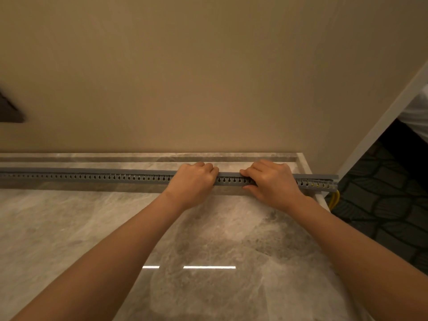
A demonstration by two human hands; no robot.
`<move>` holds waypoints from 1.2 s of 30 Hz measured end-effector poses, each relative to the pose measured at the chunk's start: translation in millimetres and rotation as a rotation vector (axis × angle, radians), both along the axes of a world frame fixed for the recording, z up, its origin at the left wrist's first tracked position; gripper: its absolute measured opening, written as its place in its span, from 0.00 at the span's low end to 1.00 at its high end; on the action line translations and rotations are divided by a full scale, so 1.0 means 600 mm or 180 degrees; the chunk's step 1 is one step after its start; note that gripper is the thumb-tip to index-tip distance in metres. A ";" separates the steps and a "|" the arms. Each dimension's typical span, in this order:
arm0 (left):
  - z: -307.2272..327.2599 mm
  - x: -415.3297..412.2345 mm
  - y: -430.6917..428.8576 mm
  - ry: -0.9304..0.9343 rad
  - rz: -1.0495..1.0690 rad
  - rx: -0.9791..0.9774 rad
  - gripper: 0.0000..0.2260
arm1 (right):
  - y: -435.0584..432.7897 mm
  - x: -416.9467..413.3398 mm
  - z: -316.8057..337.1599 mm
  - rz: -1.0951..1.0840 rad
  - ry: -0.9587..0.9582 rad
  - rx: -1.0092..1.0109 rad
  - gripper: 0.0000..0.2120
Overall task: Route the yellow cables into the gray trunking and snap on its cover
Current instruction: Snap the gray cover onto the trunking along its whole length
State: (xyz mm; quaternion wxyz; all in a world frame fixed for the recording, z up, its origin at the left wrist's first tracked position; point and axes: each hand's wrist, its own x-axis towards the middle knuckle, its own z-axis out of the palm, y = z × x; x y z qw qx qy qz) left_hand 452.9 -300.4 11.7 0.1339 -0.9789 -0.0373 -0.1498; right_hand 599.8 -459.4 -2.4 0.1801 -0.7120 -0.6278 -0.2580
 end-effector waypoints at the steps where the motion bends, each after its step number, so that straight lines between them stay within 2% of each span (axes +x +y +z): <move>1: 0.001 0.003 -0.005 0.0002 0.0002 -0.0023 0.08 | -0.001 0.000 0.000 0.0004 0.0005 0.0003 0.18; 6: -0.003 0.032 -0.043 -0.0240 -0.0079 0.0016 0.12 | -0.001 0.001 -0.003 0.0039 0.0055 -0.0007 0.17; 10: -0.012 0.050 -0.066 -0.0375 -0.0032 -0.0187 0.14 | -0.001 0.002 -0.008 -0.0018 0.0131 -0.0017 0.15; 14: -0.014 0.052 -0.067 -0.0367 0.0007 -0.0276 0.15 | -0.004 0.002 -0.009 0.0027 0.0123 -0.0012 0.11; 17: -0.008 0.053 -0.067 -0.0306 -0.0004 -0.0324 0.15 | -0.005 -0.001 -0.009 0.0007 0.0208 0.0037 0.14; 19: -0.006 0.053 -0.068 -0.0291 -0.0015 -0.0336 0.15 | -0.005 -0.003 -0.011 -0.0028 0.0263 0.0065 0.11; 24: 0.000 0.051 -0.071 -0.0170 -0.0007 -0.0252 0.16 | -0.021 0.002 -0.011 -0.0090 0.0390 0.0011 0.17; 36: -0.001 0.050 -0.071 -0.0096 0.0036 -0.0149 0.14 | -0.061 0.038 0.000 -0.0240 0.0231 -0.0160 0.18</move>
